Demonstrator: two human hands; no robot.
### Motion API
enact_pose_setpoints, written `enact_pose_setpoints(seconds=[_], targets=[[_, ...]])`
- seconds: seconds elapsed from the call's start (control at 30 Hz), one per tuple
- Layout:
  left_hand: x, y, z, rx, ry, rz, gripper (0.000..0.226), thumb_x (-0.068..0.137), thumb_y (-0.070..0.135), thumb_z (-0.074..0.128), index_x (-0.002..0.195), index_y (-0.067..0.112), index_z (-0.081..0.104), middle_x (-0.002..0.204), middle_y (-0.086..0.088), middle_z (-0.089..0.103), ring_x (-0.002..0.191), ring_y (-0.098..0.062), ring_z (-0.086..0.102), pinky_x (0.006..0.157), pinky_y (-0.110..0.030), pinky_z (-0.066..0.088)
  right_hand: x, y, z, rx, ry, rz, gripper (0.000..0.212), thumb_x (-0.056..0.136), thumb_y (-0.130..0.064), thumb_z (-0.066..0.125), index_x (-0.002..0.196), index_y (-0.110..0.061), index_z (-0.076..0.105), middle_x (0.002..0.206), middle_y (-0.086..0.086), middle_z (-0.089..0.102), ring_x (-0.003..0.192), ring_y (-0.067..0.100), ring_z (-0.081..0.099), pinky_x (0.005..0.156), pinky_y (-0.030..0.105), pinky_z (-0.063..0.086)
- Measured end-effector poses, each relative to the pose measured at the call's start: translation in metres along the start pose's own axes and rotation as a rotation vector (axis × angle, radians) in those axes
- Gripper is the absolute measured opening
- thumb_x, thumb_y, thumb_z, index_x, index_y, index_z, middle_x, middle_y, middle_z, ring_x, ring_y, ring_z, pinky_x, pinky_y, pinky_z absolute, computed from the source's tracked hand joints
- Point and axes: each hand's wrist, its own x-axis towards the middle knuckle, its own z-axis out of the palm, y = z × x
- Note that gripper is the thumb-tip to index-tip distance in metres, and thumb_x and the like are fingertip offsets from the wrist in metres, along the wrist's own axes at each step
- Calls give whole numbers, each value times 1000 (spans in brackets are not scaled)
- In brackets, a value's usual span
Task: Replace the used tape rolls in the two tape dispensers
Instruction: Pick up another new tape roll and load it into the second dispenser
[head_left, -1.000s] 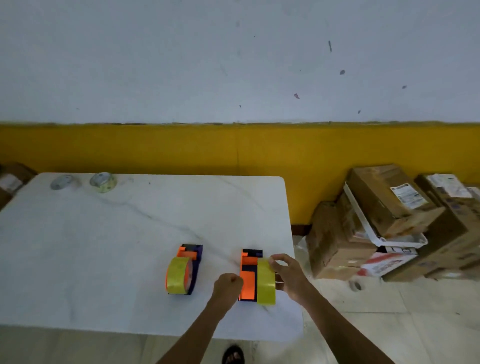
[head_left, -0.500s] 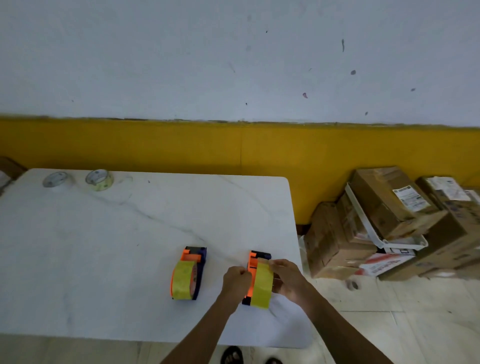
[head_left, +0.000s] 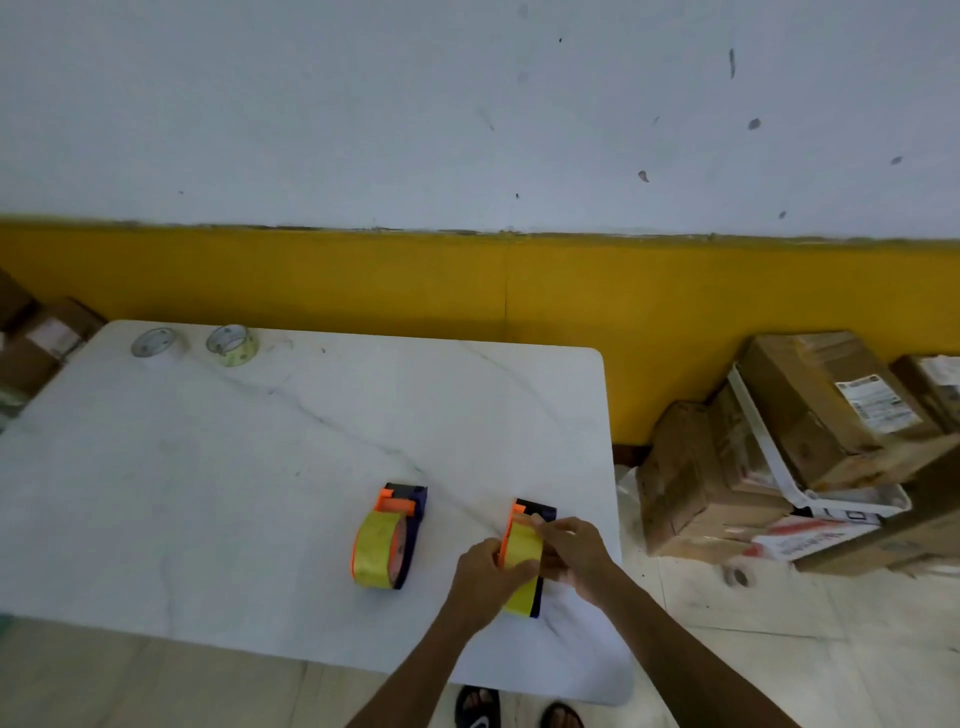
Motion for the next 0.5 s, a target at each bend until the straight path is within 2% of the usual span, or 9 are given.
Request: enact_pose_setpoints(seconds=[0.1,0.17,0.23,0.4,0.5], targets=[[3,-5,-1,108,23,65,43,81,54,64,80,11,62,69,5,57,61,-5,51,55,-17,38,3,-1,1,-127,42,-32,42,78,-39,76,93,-3,61,78,16,66,63,26,63,60,37,58],[4,-8,-2,121,26,87,42,81,58,60,73,17,56,65,5,52,57,-4,47,56,-21,37,3,-2,0,-243,49,-57,43,80,-45,72,93,-6,61,78,11,65,62,20,61,54,28,53],[4,-10,-2,112,28,104,45,81,61,57,72,17,56,63,6,50,57,-5,46,58,-24,38,2,-6,-3,-319,42,-99,41,81,-46,70,92,-8,62,79,9,63,64,18,59,53,26,50],[2,-12,0,110,29,122,51,78,65,52,77,15,59,63,6,53,58,-5,49,59,-27,40,11,-22,-4,-636,-31,-301,25,80,-41,72,88,-17,70,85,0,68,80,18,62,73,35,52],[2,-13,0,106,32,127,48,82,60,54,77,12,59,62,6,51,56,-3,46,57,-23,38,14,-31,0,-781,-113,-413,10,81,-32,73,83,-23,70,89,-3,71,85,14,63,76,26,49]])
